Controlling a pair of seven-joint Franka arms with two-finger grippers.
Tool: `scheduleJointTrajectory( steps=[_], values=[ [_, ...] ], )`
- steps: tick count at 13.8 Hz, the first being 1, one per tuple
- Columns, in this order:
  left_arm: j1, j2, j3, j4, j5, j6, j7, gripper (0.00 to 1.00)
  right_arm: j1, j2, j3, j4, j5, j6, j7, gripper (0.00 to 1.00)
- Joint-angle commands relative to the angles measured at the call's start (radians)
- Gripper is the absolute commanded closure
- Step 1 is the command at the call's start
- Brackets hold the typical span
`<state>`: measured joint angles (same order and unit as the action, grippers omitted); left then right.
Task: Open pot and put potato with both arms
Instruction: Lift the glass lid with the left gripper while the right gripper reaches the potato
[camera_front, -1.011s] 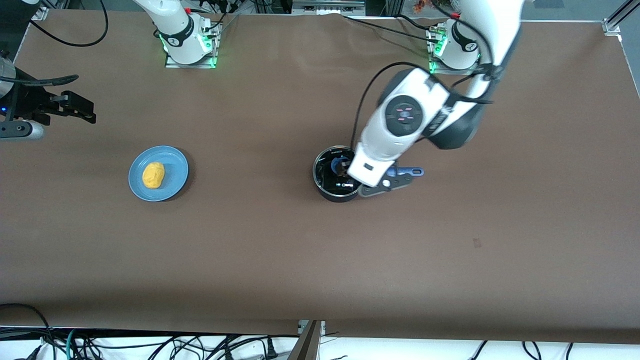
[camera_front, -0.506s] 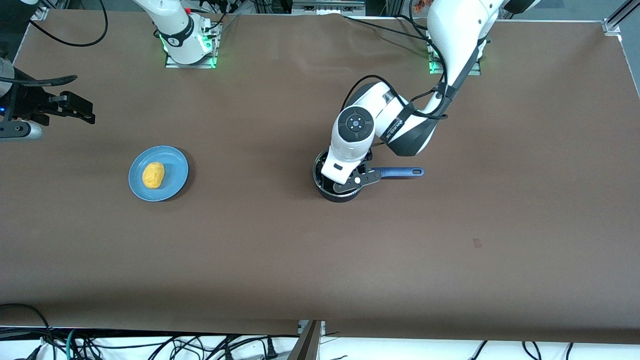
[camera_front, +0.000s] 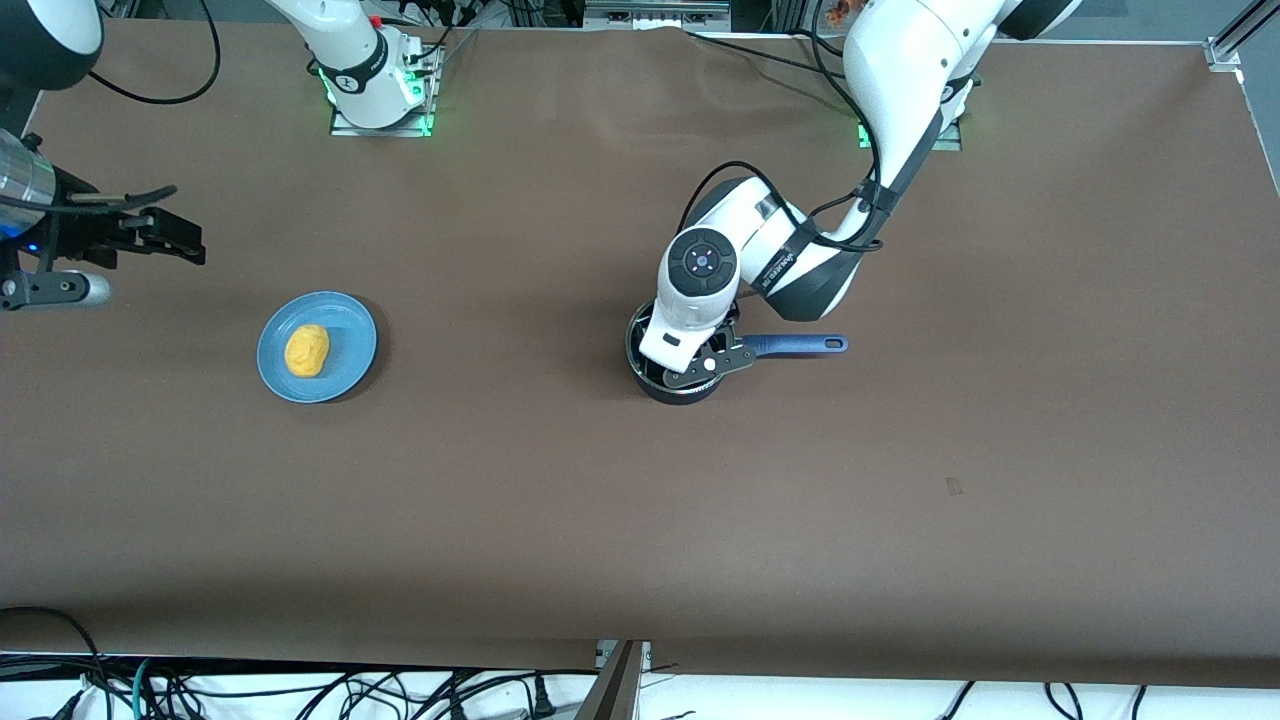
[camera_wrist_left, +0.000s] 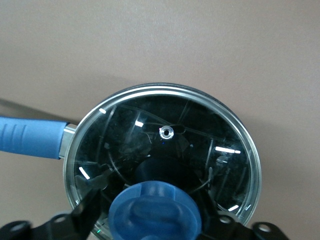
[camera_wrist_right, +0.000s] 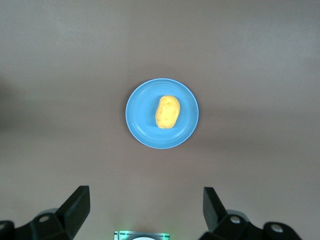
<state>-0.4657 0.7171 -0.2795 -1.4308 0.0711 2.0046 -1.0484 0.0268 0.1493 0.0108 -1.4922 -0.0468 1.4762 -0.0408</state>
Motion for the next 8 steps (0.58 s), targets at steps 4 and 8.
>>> scheduleJointTrajectory(
  steps=[4, 8],
  values=[
    [-0.010, 0.001, 0.019, 0.042, 0.019, -0.018, -0.019, 0.49, -0.001, 0.033, 0.001, 0.013, 0.002, 0.003, 0.007, 0.00],
    [0.025, -0.027, 0.019, 0.090, 0.022, -0.116, -0.010, 0.53, -0.018, 0.073, -0.005, 0.003, -0.004, 0.022, 0.009, 0.00]
  ],
)
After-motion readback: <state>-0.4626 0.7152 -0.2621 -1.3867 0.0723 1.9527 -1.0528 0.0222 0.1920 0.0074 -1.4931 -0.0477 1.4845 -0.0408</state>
